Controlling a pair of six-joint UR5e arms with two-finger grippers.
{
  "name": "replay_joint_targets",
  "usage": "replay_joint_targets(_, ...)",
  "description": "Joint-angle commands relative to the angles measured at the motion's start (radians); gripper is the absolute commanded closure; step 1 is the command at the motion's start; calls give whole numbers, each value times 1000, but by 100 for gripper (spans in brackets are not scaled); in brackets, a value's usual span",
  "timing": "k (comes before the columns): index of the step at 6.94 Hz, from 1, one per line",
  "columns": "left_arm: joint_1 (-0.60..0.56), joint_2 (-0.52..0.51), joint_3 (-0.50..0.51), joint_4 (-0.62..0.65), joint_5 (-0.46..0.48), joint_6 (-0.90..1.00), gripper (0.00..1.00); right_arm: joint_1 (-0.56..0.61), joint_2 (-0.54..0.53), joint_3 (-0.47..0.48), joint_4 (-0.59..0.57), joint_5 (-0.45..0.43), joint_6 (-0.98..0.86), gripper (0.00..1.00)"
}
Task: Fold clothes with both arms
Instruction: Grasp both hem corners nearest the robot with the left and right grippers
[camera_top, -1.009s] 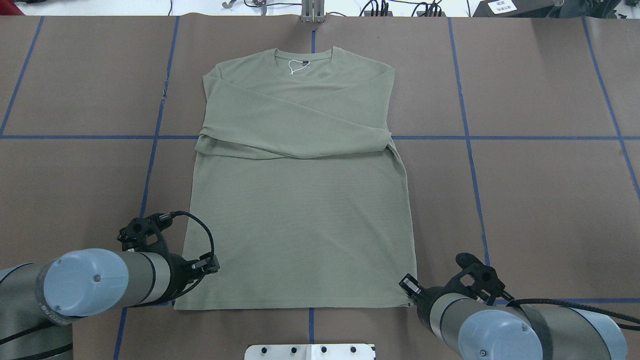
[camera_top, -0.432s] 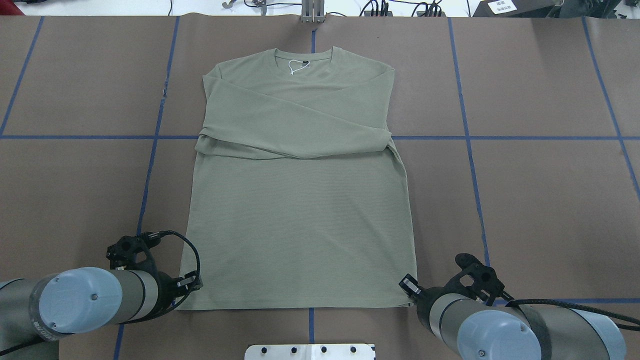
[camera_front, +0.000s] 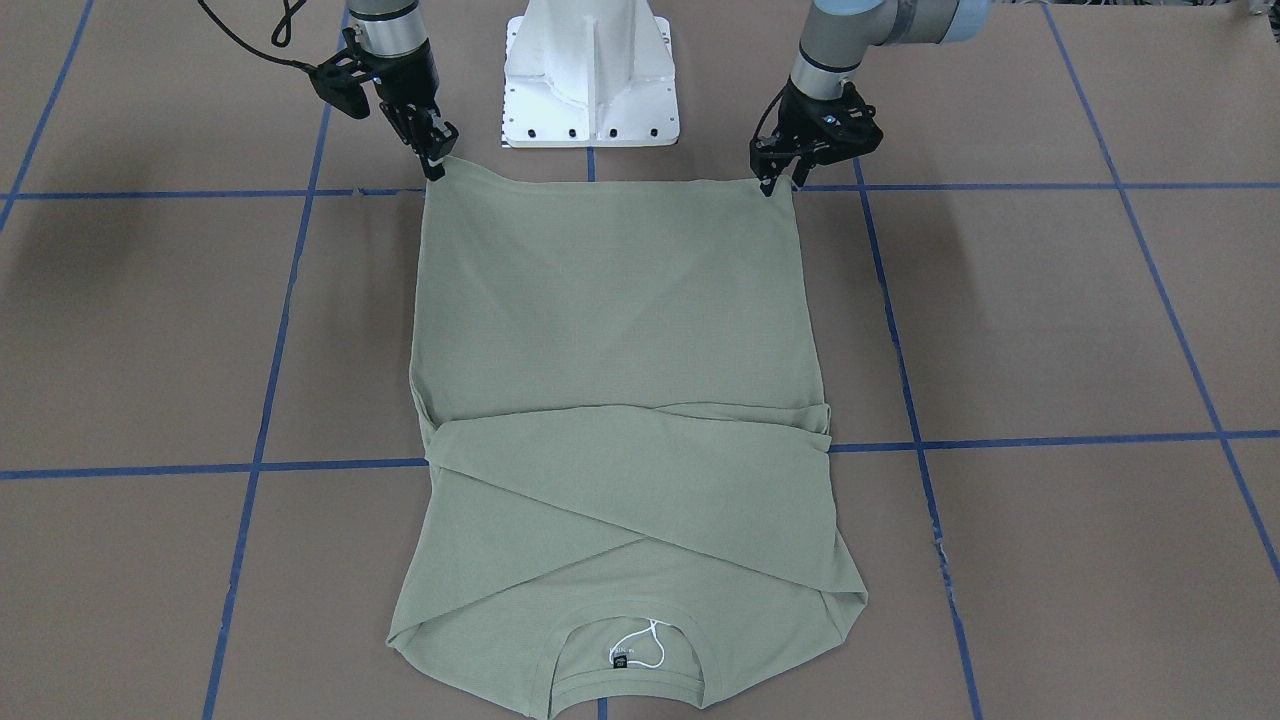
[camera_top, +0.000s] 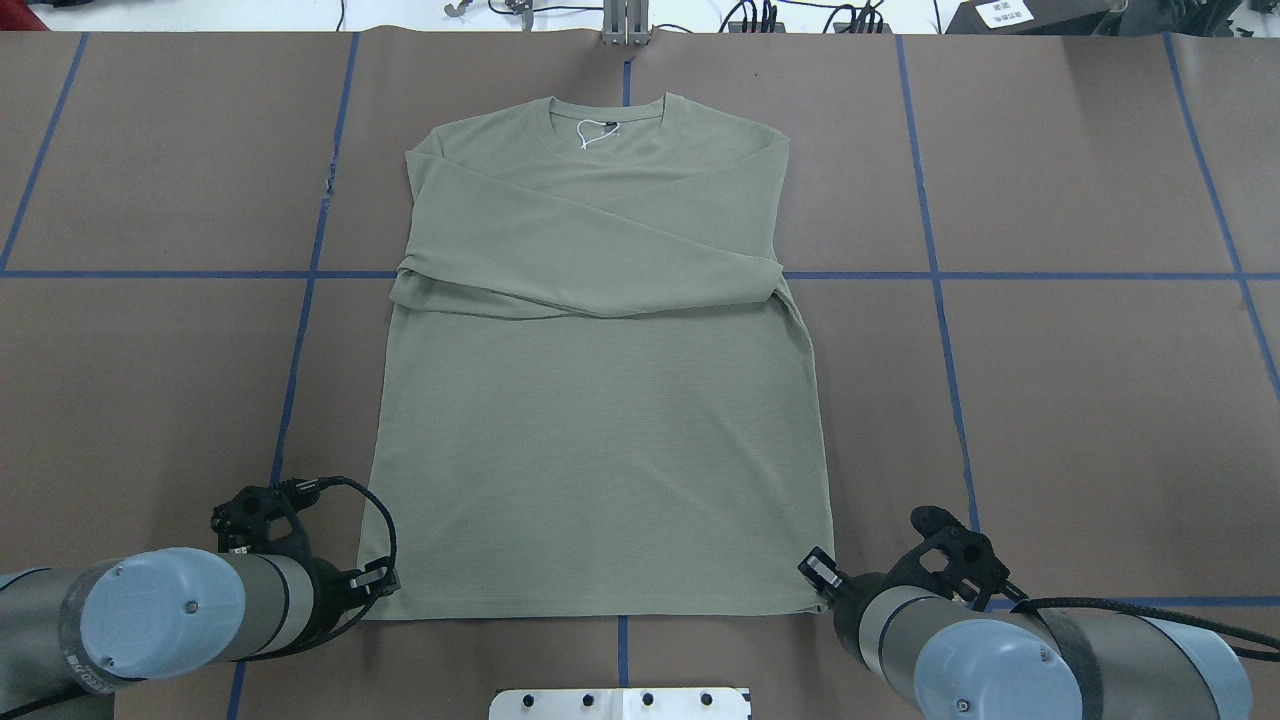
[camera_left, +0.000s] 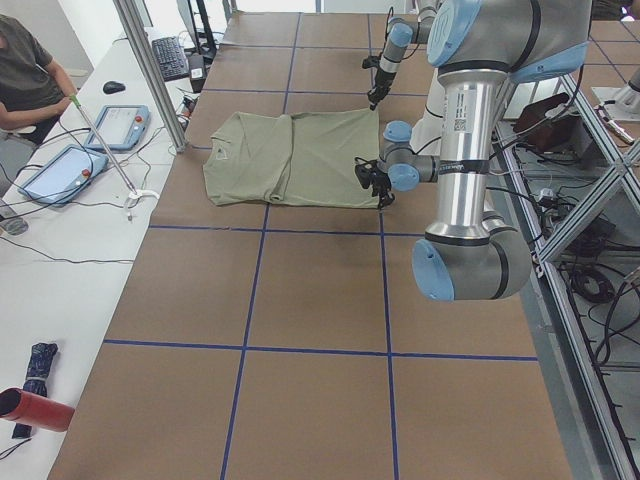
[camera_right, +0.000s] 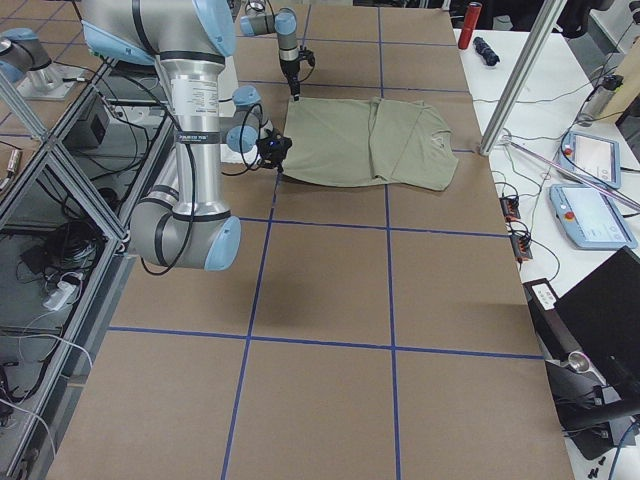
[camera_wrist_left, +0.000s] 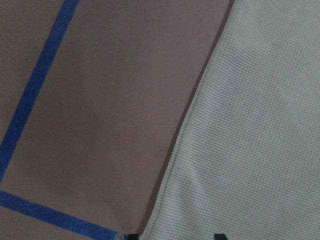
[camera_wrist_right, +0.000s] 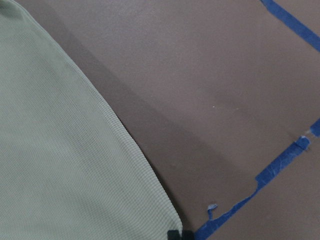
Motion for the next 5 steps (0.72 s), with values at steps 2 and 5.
replay_joint_targets(2,8,14,0,0,-2,-4,41,1,2,0,0,0,0,100)
replay_joint_targets(5,15,14,2,0,-3,-4,43,3,2,0,0,0,0,100)
